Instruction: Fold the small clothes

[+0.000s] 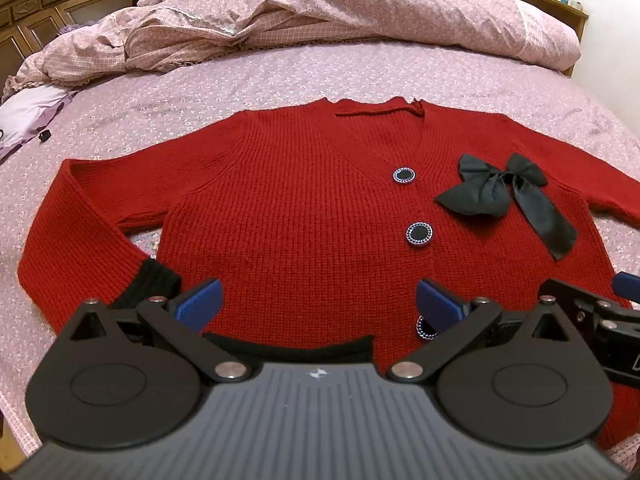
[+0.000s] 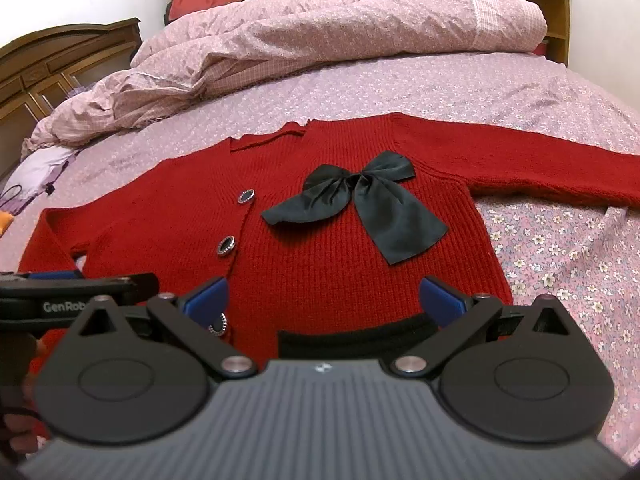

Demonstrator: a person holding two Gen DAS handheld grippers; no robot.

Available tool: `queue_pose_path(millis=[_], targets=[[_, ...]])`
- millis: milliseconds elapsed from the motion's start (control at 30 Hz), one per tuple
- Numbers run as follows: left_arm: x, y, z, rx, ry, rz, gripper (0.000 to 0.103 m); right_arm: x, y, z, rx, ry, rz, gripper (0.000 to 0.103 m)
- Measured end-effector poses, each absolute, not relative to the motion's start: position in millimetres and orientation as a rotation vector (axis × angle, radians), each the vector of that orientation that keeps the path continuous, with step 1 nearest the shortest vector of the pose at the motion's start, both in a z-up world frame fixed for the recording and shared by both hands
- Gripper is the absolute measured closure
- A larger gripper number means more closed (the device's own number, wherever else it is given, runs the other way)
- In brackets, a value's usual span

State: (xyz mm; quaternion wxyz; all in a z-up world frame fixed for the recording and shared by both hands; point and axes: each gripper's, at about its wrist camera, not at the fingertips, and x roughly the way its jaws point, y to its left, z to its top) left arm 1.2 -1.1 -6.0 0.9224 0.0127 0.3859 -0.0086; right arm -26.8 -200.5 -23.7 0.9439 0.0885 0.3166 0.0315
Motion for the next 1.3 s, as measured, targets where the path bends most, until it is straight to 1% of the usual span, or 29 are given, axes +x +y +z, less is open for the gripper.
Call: queue_pose_path(millis=[1300], targets=[[-0.5,4.0,-10.2,0.026,0.805,-0.012,0.0,-24.5,-200.4,-27.1,0.185,0.676,0.058,0.0]])
